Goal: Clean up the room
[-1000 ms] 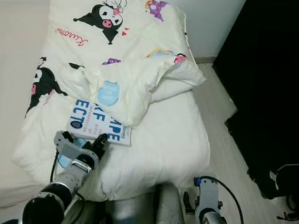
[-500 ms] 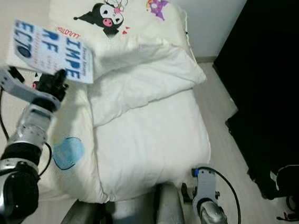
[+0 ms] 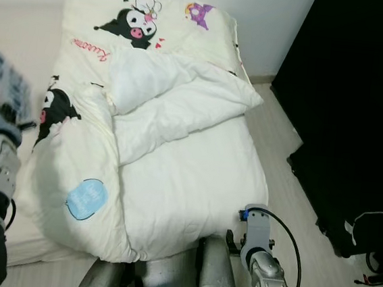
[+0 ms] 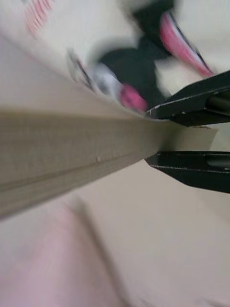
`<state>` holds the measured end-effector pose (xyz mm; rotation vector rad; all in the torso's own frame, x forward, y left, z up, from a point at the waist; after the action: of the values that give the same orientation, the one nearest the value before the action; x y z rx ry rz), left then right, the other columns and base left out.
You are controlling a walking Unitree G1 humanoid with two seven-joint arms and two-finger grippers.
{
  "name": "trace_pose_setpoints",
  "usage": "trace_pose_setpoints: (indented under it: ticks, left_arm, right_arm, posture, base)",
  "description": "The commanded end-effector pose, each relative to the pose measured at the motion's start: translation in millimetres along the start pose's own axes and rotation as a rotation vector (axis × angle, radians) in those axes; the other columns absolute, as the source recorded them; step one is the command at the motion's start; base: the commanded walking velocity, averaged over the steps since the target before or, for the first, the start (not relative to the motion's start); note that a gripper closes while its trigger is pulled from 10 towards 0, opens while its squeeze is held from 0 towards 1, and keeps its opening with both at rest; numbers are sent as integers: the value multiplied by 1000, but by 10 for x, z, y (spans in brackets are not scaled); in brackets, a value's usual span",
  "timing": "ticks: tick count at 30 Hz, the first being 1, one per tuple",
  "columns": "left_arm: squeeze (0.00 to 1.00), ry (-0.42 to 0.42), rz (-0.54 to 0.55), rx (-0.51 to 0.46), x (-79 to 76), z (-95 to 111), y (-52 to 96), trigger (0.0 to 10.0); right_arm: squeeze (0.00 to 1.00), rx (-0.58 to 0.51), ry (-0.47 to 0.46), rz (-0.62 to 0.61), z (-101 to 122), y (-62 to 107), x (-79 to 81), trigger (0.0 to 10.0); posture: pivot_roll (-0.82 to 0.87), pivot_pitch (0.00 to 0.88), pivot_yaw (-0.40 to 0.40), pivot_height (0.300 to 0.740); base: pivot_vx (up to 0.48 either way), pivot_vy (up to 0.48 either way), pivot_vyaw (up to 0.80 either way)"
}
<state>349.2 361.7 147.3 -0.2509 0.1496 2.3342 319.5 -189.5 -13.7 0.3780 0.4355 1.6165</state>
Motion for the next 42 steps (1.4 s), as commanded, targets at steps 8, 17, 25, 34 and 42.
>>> trace_pose_setpoints:
  ticks: [8, 17, 25, 34, 42]
  left_arm:
    - [0, 265, 234, 180, 583, -621, 208, 0]
    - [0, 561, 65, 241, 261, -815, 291, 10000]
    - [0, 663, -164, 406, -155, -1179, 554, 10000]
    - [16, 551, -77, 331, 20, -1051, 430, 10000]
    - [165, 496, -102, 212, 12, -686, 214, 10000]
  right_arm:
    - [0, -3, 11, 94, -91, 31, 125, 10000]
    - [0, -4, 13, 79, -42, 9, 98, 10000]
    - [0, -18, 24, 80, -39, 20, 93, 10000]
    - [0, -15, 18, 84, -168, 102, 23, 10000]
    - [0, -18, 14, 97, -170, 104, 57, 10000]
  posture:
    - [-136, 199, -53, 635]
    - [-149, 191, -74, 635]
    - [-206, 212, -83, 635]
    - [-233, 240, -100, 635]
    - [-226, 254, -102, 635]
  base:
    - [0, 0, 500]
    - [0, 0, 347]
    - [0, 0, 0]
    - [0, 0, 0]
    - [0, 0, 0]
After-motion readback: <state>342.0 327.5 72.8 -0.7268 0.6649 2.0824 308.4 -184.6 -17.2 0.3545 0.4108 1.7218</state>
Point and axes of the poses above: a point about 5 cm out from each wrist's last joint towards the gripper, its own y axis pointing back from the gripper into the wrist, its own z axis along the axis of the wrist's last joint, x = y × z, the point moved 3 cm from there along -y, pointing out of the wrist towards the gripper, and after that the axes turned 1 degree about y, right-handed, at the moved point
